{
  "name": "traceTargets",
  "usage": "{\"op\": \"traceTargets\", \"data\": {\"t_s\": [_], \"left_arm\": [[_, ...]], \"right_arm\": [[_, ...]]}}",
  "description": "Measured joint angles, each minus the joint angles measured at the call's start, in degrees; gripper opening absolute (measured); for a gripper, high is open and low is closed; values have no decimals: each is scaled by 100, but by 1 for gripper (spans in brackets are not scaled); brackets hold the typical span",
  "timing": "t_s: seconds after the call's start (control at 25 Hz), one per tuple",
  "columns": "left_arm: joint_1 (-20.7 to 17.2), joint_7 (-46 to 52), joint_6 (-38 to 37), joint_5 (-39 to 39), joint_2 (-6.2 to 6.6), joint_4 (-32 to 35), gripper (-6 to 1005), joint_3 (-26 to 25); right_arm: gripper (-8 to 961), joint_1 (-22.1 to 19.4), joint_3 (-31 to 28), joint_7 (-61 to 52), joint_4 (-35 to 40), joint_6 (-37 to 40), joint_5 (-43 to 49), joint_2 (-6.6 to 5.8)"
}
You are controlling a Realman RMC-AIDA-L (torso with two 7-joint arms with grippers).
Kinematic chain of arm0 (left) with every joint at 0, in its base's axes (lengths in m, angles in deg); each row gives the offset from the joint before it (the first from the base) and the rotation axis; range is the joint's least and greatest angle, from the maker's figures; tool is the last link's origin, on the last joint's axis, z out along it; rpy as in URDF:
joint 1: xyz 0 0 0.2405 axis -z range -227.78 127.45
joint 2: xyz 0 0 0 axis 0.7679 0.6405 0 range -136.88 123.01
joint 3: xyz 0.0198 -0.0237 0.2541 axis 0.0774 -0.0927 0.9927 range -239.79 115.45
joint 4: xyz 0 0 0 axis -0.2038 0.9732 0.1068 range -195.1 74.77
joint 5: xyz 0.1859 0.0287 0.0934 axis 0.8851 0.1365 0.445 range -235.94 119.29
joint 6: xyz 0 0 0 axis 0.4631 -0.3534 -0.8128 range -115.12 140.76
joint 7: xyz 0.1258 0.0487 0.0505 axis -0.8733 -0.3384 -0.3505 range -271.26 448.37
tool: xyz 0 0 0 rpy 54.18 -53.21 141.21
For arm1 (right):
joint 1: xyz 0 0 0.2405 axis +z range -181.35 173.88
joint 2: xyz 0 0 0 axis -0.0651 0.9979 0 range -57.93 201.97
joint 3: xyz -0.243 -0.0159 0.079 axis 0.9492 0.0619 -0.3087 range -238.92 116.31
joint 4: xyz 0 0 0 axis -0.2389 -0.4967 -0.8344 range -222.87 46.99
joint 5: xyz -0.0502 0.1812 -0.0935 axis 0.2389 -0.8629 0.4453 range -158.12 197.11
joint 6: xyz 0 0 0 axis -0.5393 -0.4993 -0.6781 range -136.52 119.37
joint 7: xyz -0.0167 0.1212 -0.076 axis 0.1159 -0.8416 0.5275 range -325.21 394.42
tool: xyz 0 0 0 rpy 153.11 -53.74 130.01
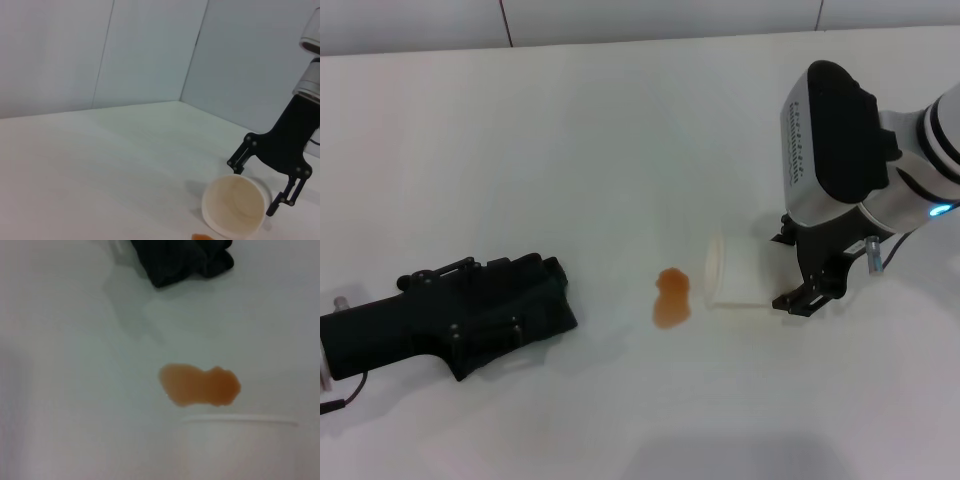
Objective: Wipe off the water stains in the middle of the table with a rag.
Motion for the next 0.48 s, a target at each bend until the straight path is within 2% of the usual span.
{"op": "traceTargets", "data": {"t_s": [0.08,0.2,0.36,0.48], "left_arm": [[0,0,0,0,0,0,859,0],[0,0,0,0,0,0,859,0],[-5,0,0,0,0,0,859,0],[-16,0,1,0,0,0,859,0]], "right_arm": [[776,0,40,-7,6,-2,12,-1],[684,9,107,-18,13,-6,21,-7],[682,12,109,-28,59,29,44,-15],[680,20,-115,-93,167,113,8,-21]]}}
